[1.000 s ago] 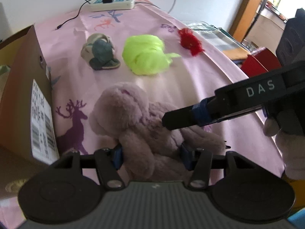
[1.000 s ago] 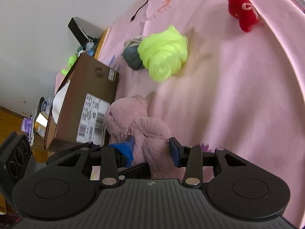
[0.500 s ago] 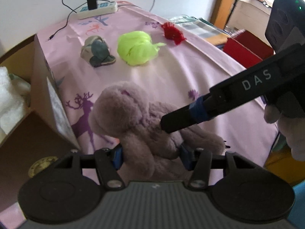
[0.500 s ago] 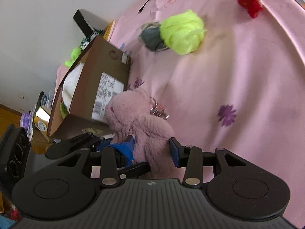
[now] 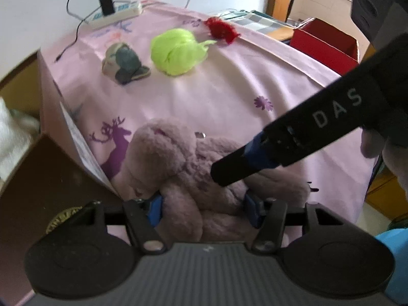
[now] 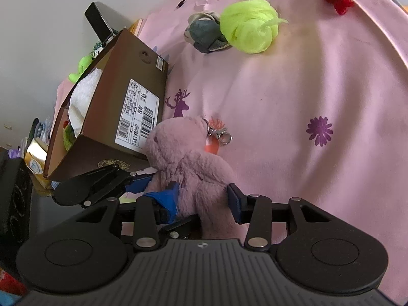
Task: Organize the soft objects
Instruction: 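Grasp the pink teddy bear's body with the right gripper and lift, then carry the pink teddy bear into the cardboard box and release it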
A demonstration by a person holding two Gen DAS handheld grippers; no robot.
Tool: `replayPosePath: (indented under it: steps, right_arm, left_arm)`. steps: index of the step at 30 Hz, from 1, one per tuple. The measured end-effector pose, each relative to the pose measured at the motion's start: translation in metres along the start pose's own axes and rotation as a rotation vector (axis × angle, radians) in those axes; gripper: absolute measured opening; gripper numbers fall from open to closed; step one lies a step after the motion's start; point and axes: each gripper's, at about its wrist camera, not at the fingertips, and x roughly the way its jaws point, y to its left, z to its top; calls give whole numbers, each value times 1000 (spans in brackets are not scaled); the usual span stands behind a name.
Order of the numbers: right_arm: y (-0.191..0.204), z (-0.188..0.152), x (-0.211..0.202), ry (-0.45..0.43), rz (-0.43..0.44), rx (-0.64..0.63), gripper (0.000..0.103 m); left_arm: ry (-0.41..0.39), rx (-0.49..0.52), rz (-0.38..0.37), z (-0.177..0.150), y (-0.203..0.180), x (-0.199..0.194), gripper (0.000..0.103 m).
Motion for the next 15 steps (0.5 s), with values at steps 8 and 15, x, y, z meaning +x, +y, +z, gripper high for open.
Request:
replayPosePath:
  steps: [8,15]
  right_arm:
    - [18,-3,-34,-145,1,-29,26]
    - [57,6,-68,-332,28,-109,26]
  left_arm:
    - [-119,37,11,17,4,-36,57]
    - [-263,54,59,39,22,-86,57]
